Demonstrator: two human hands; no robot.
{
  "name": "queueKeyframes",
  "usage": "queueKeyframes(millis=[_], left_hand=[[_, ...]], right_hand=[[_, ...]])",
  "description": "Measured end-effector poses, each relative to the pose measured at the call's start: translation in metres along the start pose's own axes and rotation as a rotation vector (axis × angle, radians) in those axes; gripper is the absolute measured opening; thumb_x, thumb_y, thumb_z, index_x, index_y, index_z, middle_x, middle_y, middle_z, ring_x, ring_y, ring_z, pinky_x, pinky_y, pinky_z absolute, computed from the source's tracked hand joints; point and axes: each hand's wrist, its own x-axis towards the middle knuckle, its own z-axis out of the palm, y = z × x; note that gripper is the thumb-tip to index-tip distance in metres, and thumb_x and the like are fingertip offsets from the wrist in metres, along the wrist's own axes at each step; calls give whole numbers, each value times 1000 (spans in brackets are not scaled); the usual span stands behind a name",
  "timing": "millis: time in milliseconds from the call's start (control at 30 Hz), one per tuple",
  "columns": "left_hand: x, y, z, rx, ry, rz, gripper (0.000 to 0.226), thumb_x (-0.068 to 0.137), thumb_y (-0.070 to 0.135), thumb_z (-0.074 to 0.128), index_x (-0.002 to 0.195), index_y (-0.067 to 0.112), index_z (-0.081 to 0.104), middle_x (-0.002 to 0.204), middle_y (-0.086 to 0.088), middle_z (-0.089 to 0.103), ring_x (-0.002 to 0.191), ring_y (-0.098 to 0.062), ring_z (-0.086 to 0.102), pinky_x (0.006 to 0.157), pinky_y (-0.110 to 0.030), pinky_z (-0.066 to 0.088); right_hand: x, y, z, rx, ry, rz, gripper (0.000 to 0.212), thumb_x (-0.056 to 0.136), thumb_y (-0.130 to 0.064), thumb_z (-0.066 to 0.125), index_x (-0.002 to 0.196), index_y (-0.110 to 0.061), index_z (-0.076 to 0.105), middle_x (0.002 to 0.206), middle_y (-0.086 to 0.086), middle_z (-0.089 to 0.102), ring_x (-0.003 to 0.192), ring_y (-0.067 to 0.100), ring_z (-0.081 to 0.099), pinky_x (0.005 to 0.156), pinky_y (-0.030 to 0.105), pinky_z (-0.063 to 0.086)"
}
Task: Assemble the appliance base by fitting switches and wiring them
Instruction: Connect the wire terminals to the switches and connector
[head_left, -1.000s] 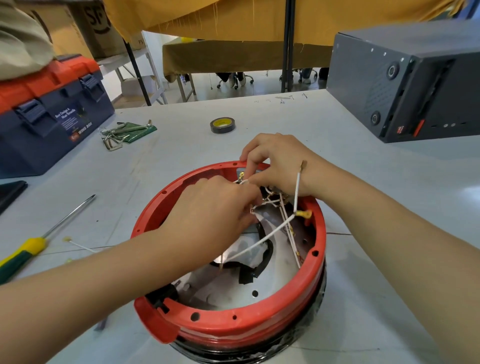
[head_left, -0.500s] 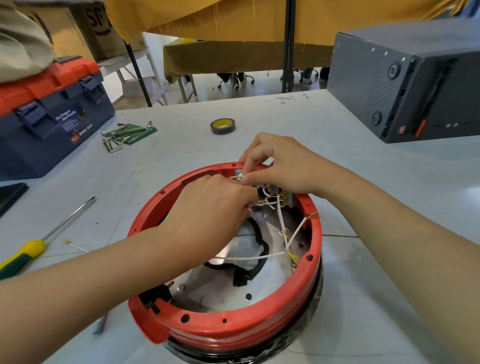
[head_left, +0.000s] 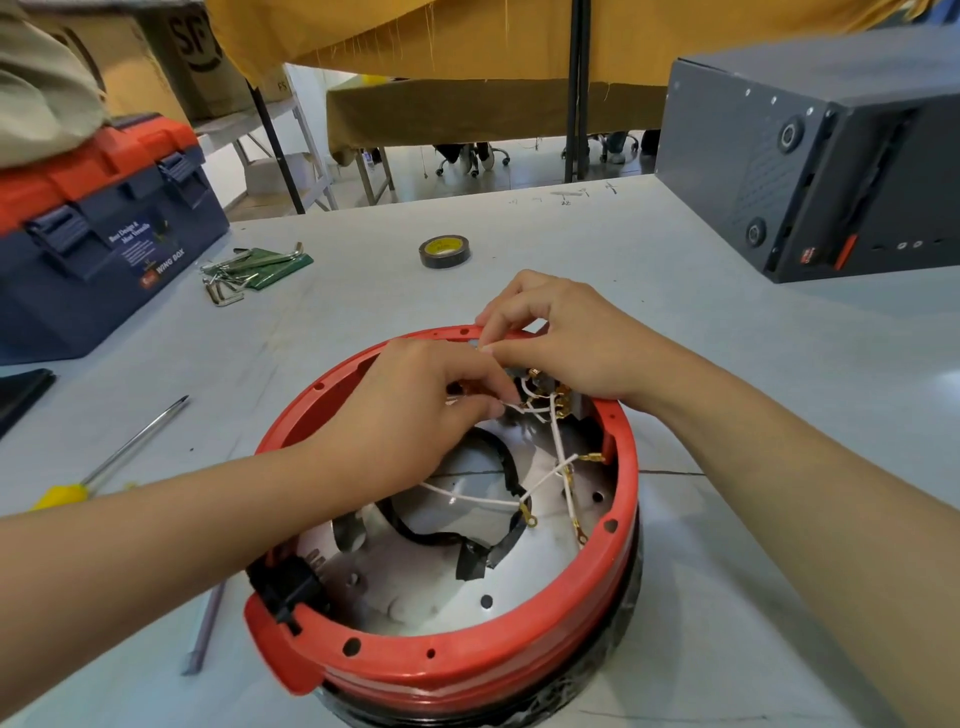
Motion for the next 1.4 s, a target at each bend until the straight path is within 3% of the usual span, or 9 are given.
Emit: queueKeyframes(millis=[233, 500, 600, 800, 900, 967, 1100, 1267, 1400], left_hand=[[1, -1, 4, -134, 51, -113, 14, 79, 16, 73, 83, 27, 65, 68, 14, 71, 67, 2, 61, 68, -11, 43], [-1, 10, 1, 386, -16, 176, 11, 84, 17, 68, 93, 23, 69, 82, 8, 71, 78, -15, 65, 67, -37, 50], [-1, 13, -2, 721, -60, 362, 12, 76, 9, 72, 81, 19, 69, 67, 3, 63, 57, -22, 59, 44, -28, 35], [-1, 21, -7, 925, -176, 324, 19, 71, 12, 76, 76, 20, 59, 60, 2, 56, 46, -24, 52, 43, -20, 8], [5, 19, -2, 1022, -172, 275, 4, 93, 26, 52, 96, 29, 51, 85, 6, 61, 70, -20, 59, 43, -24, 13], [7, 20, -1, 1073, -156, 288, 10, 95, 28, 47, 104, 31, 52, 90, 7, 62, 67, -20, 53, 43, -25, 13], [8, 19, -5, 1089, -184, 298, 22, 92, 26, 50, 110, 37, 54, 80, 8, 57, 59, -20, 37, 43, -24, 10], [8, 22, -18, 1082, -285, 309, 28, 82, 33, 64, 105, 48, 57, 55, 10, 10, 46, -4, 3, 40, -21, 2], [9, 15, -15, 1005, -331, 276, 31, 90, 30, 52, 118, 44, 48, 58, 9, 27, 46, -3, 21, 39, -23, 12]], right_hand=[[-4, 6, 3, 169, 176, 59, 14, 92, -20, 59, 100, -22, 70, 96, -7, 68, 88, 2, 59, 79, 13, 46], [-17, 16, 6, 246, 241, 228, 20, 95, -26, 51, 107, -21, 66, 105, -6, 66, 101, 10, 60, 93, 30, 48], [-17, 17, 6, 302, 258, 251, 22, 96, -27, 47, 104, -21, 67, 103, -4, 67, 99, 14, 63, 93, 37, 50], [-17, 18, 6, 315, 274, 245, 21, 96, -28, 46, 96, -23, 67, 98, -2, 68, 94, 15, 65, 89, 39, 52], [-17, 18, 7, 309, 264, 239, 22, 96, -29, 46, 98, -22, 67, 98, -2, 68, 92, 15, 65, 88, 39, 53], [-17, 18, 7, 307, 261, 240, 23, 96, -30, 46, 100, -21, 66, 98, -1, 68, 92, 15, 66, 89, 40, 53], [-18, 16, 6, 300, 263, 236, 25, 96, -30, 46, 103, -19, 66, 101, -1, 68, 95, 16, 64, 91, 41, 51], [-18, 16, 6, 296, 255, 235, 26, 97, -32, 45, 106, -18, 65, 102, -1, 67, 94, 15, 65, 89, 39, 52], [-18, 16, 6, 296, 252, 239, 26, 97, -32, 45, 106, -18, 65, 100, -1, 67, 91, 14, 66, 86, 37, 54]])
